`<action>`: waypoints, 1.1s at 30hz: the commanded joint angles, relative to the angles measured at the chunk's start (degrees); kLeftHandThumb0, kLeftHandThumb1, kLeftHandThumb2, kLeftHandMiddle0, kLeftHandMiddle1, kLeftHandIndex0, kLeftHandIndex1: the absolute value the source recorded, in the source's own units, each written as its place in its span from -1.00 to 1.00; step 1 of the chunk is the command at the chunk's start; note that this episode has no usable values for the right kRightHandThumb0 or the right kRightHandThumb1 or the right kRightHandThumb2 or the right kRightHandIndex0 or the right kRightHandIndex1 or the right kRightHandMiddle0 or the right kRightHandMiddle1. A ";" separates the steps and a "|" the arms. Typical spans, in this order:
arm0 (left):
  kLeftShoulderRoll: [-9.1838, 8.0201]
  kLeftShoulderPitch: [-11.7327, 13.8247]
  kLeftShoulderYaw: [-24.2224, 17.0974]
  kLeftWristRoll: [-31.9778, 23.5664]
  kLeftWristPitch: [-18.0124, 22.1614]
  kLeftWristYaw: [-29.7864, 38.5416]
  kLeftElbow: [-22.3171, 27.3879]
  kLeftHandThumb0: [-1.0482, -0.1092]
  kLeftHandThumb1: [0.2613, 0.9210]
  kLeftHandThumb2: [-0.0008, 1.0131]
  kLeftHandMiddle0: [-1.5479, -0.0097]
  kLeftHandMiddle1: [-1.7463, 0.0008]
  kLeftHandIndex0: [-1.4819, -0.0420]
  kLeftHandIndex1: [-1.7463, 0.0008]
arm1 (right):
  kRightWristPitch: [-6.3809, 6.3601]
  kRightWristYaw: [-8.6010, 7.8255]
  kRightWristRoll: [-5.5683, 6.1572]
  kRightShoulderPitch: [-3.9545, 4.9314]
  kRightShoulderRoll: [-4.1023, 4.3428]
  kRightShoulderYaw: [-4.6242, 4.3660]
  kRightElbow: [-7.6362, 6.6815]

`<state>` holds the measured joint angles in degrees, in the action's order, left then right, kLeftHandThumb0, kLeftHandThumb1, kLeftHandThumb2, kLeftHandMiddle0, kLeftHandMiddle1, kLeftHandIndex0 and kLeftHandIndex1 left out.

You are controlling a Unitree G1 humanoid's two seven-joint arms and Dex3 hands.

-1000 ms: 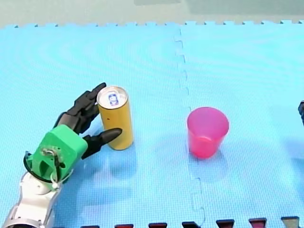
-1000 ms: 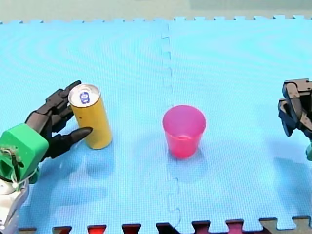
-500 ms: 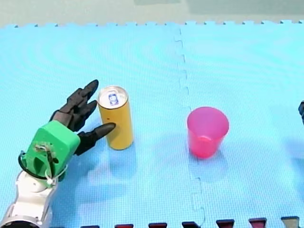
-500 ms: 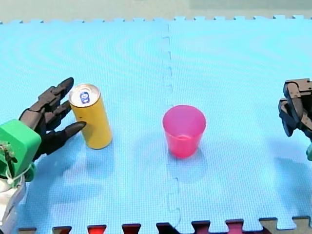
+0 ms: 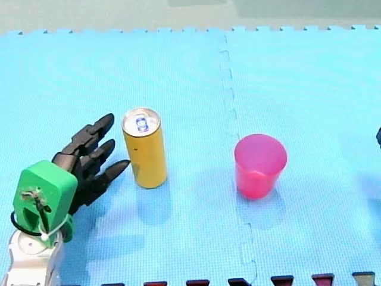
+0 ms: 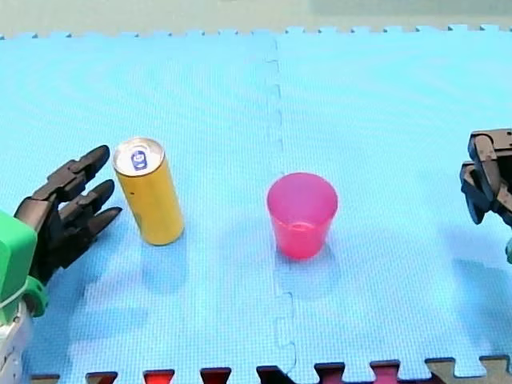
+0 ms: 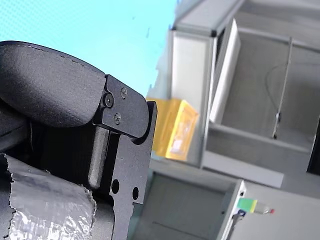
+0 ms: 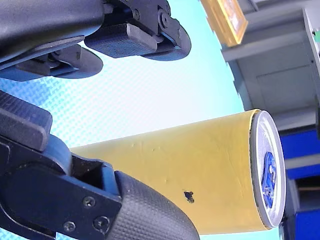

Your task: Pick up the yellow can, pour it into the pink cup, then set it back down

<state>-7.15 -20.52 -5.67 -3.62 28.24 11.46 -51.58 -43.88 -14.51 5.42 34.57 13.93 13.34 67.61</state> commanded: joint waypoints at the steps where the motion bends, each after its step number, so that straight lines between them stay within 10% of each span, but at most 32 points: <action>1: -0.25 0.31 -0.10 -0.02 -0.18 0.12 0.53 -0.87 0.75 -1.00 0.46 0.99 0.52 0.99 | -0.06 0.15 -0.08 0.21 0.34 0.05 0.17; 33: -2.08 1.96 4.63 10.49 4.82 -9.98 0.69 -0.78 0.67 -0.99 0.54 1.00 0.64 1.00 | -0.45 1.35 -0.68 0.54 0.78 -0.06 0.60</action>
<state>-8.94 -18.63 -1.17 6.69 32.69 1.68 -50.86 -44.19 -13.30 4.74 34.94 14.24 13.23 68.11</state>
